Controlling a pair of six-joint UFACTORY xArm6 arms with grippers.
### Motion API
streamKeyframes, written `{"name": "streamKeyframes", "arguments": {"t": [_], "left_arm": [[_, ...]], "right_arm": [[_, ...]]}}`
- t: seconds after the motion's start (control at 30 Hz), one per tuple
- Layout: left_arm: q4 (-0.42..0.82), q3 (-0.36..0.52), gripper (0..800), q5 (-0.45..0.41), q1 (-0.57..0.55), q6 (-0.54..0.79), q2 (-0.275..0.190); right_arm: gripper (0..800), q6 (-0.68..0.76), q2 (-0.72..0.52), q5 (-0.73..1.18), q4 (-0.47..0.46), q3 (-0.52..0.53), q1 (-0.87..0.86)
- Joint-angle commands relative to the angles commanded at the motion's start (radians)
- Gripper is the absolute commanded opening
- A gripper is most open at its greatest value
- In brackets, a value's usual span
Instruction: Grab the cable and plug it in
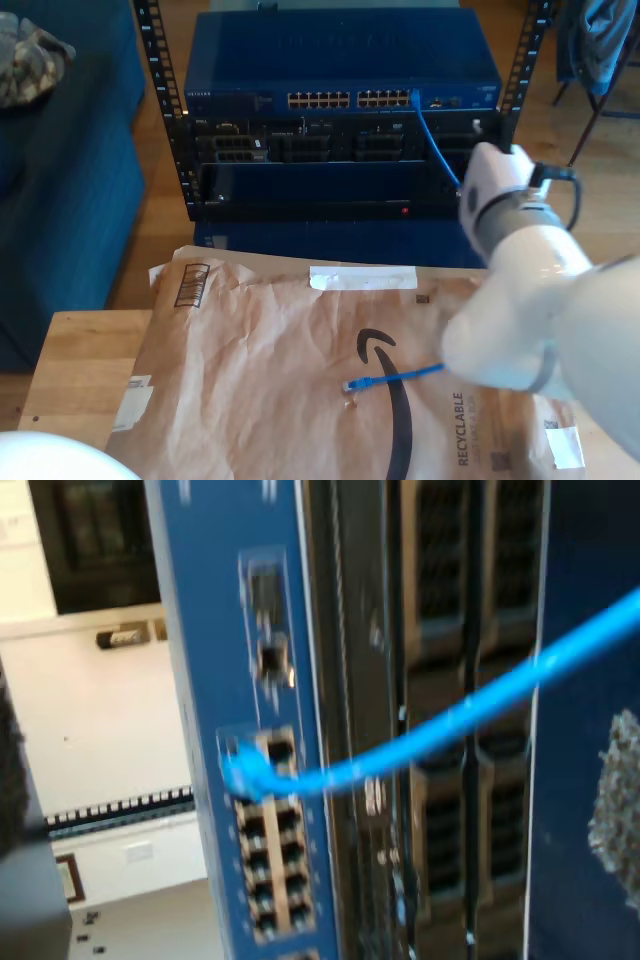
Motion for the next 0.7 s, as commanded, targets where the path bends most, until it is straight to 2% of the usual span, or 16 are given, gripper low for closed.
{"name": "streamKeyframes", "arguments": {"t": [0.17,0.33,0.53,0.63,0.7], "left_arm": [[0.000,0.000,800,0.000,0.000,0.000,0.002],[0.000,0.000,800,0.000,0.000,0.000,0.002],[0.000,0.000,800,0.000,0.000,0.000,0.000],[0.000,0.000,800,0.000,0.000,0.000,0.002],[0.000,0.000,800,0.000,0.000,0.000,0.000]], "right_arm": [[794,-0.092,-0.103,0.187,-0.046,0.006,-0.199],[794,-0.129,-0.164,0.462,-0.212,-0.044,-0.434],[794,-0.147,-0.164,0.763,-0.377,-0.180,-0.654],[794,-0.230,-0.161,0.852,-0.439,-0.206,-0.738],[796,-0.344,-0.161,0.910,-0.440,-0.212,-0.809]]}}
